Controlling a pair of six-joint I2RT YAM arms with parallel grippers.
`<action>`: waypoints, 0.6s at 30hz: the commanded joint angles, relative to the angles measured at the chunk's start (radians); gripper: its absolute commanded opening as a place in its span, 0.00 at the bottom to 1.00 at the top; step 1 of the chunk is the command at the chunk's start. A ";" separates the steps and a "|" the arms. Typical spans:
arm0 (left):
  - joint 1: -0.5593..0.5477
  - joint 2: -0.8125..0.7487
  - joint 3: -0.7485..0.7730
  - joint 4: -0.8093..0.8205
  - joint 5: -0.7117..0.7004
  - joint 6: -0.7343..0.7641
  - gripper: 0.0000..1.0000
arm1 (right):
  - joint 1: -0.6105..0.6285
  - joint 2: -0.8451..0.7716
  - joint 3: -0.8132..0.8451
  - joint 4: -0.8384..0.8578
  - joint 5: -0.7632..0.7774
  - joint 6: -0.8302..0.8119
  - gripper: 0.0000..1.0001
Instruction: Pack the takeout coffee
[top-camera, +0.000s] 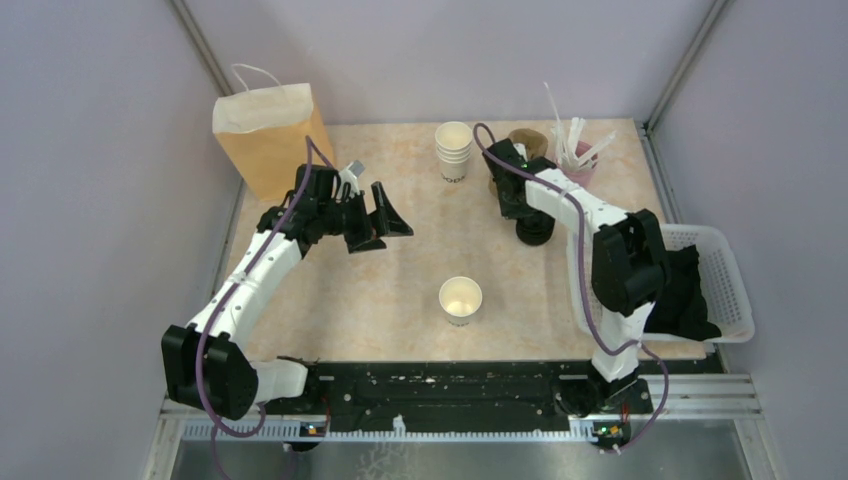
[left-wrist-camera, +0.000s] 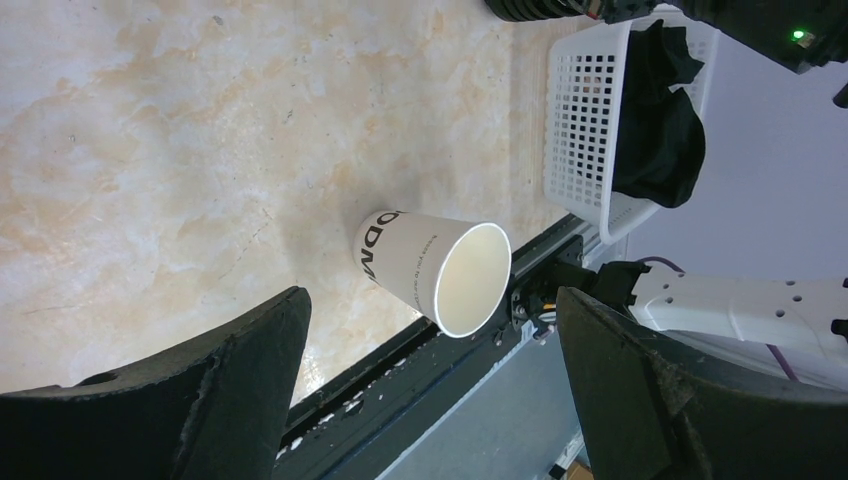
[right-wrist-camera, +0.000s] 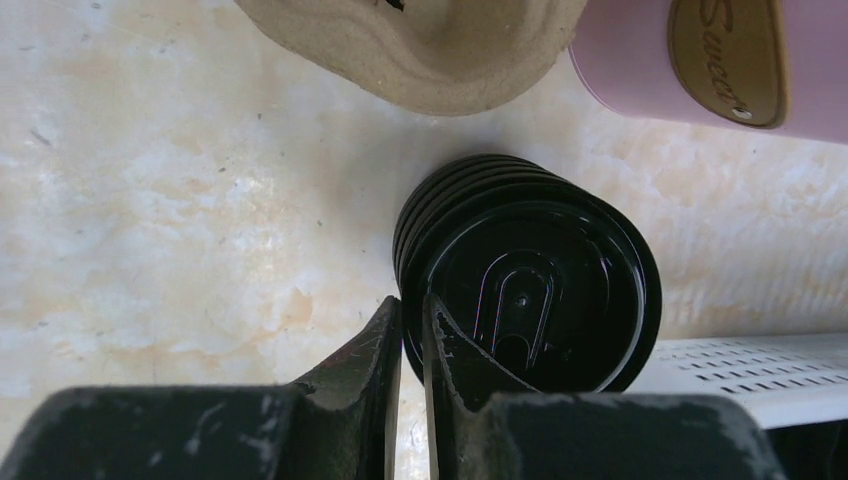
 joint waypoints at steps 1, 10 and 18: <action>-0.002 0.004 0.027 0.052 0.008 -0.016 0.99 | -0.008 -0.131 0.022 -0.016 -0.034 -0.004 0.10; -0.002 -0.022 0.029 0.120 0.069 -0.073 0.98 | -0.012 -0.330 0.033 -0.003 -0.333 -0.037 0.09; -0.023 -0.065 -0.001 0.204 0.083 -0.167 0.98 | -0.013 -0.412 -0.009 -0.001 -0.322 -0.024 0.22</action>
